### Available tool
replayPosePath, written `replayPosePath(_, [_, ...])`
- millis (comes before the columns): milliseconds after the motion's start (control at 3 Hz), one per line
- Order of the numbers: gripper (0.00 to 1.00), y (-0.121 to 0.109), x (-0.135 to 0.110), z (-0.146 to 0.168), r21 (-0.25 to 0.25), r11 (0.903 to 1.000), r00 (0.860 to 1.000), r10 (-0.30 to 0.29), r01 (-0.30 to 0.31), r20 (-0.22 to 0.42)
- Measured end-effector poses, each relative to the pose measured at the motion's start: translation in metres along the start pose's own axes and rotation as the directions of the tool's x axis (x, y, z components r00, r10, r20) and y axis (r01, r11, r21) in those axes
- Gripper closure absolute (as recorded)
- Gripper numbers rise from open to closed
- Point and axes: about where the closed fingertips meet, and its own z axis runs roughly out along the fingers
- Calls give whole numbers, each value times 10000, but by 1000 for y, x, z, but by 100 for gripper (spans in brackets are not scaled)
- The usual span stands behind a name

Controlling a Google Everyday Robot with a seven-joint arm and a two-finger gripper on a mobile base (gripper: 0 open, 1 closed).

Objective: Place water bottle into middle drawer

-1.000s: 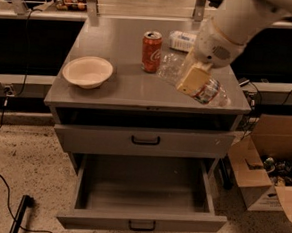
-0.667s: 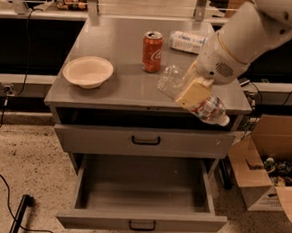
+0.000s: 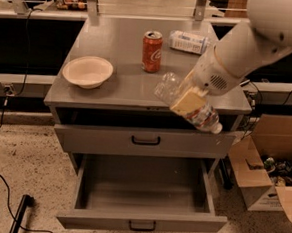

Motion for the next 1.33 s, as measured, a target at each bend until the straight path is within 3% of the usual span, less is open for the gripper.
replayPosePath(333, [100,39,9,43,-277,9996,9926,36,-2,1212])
replayPosePath(667, [100,52,28,55,13,9999,9905,-113,112,1370])
replayPosePath(1000, [100,51,32,68,-178,9998,9950,102,-85,997])
replayPosePath(1333, [100,66,63,110,-550,9980,9933,364,-305,1093])
